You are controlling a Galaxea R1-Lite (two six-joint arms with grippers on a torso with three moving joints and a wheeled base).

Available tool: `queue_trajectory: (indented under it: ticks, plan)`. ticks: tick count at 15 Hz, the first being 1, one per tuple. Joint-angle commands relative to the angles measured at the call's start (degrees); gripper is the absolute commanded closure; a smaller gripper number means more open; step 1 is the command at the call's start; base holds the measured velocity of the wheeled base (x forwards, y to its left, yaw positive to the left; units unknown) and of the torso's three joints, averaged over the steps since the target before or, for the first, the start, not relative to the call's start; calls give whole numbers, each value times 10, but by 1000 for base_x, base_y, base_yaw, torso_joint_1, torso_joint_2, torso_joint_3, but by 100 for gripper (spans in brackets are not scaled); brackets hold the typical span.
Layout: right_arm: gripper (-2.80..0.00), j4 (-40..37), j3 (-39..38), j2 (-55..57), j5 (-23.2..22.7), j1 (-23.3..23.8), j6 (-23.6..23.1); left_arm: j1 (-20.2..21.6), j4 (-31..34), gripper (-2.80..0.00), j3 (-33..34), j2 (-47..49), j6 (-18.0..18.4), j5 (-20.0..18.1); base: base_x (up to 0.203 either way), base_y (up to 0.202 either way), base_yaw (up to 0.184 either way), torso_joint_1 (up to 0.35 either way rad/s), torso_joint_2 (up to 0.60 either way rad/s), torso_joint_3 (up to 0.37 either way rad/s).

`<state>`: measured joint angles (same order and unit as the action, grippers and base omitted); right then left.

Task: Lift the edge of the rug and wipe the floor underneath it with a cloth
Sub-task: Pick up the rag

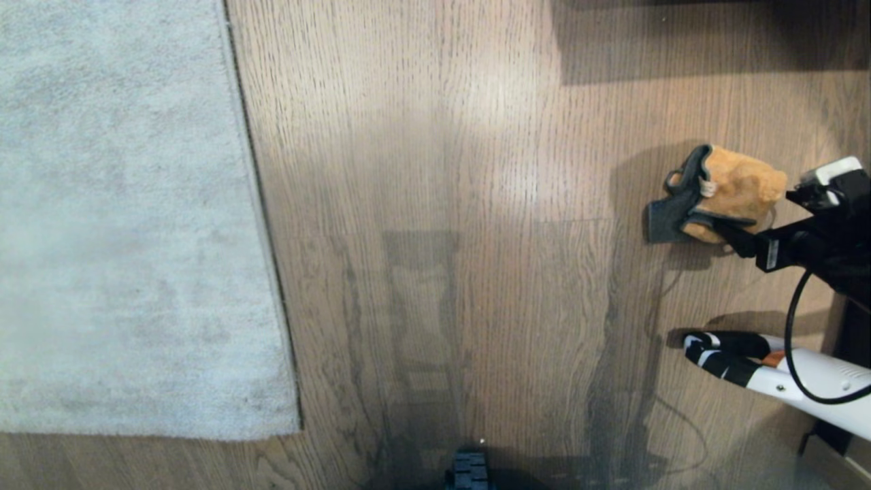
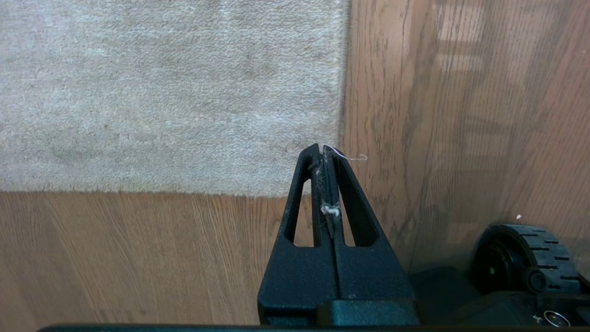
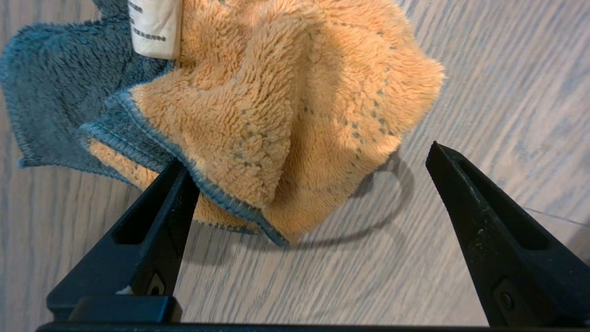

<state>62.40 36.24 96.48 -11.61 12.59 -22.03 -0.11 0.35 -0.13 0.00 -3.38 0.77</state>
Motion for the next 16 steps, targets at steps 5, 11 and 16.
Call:
queue_trajectory:
  ticks: [5, 11, 16]
  plan:
    - [-280, 23, 32, 37, -3, -23, 0, 0, 0, 0, 0, 0, 0, 0, 0, 0, 0, 0, 0, 0]
    - [-280, 32, 41, 56, -2, -47, -1, 0, 0, 0, 0, 0, 0, 0, 0, 0, 0, 0, 0, 0]
    - [-280, 42, 44, 61, -2, -54, 1, -1, 0, 0, 0, 0, 0, 0, 0, 0, 0, 0, 0, 0]
